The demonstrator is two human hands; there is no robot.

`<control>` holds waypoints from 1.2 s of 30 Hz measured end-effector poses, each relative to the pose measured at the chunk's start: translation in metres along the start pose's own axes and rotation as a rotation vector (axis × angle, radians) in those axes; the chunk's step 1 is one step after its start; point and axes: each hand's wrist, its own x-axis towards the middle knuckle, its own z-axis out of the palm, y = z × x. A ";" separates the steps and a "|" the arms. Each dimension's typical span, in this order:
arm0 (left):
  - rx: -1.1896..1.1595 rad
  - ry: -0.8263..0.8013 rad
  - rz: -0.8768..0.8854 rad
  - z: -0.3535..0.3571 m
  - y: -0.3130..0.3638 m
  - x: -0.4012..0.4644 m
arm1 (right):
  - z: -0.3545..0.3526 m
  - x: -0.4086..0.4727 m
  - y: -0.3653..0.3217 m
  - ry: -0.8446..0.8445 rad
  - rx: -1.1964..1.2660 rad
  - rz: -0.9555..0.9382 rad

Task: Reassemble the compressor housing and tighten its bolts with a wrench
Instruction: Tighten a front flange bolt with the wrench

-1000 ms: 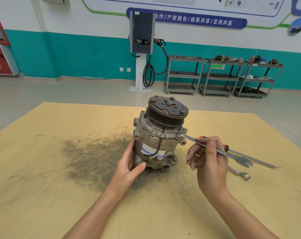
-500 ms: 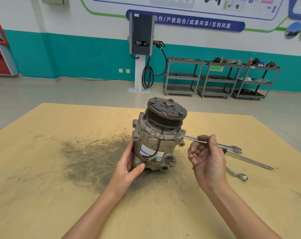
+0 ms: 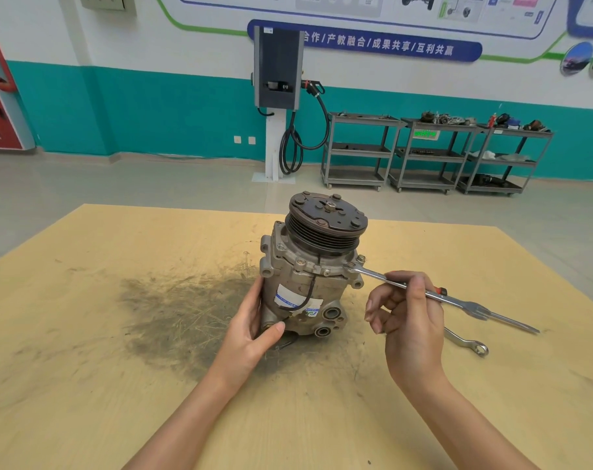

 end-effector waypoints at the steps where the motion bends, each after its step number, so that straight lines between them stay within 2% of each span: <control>1: 0.001 0.000 0.000 0.000 0.000 0.000 | -0.001 0.001 0.000 0.006 0.022 0.024; 14: 0.011 0.004 0.005 0.001 0.002 0.000 | -0.005 0.012 0.002 0.004 0.159 0.141; 28: 0.038 0.013 -0.008 0.001 0.001 0.000 | -0.004 0.002 0.004 -0.010 0.012 0.007; 36: 0.032 0.012 -0.004 0.000 0.000 0.000 | -0.007 0.003 0.006 -0.038 0.045 0.006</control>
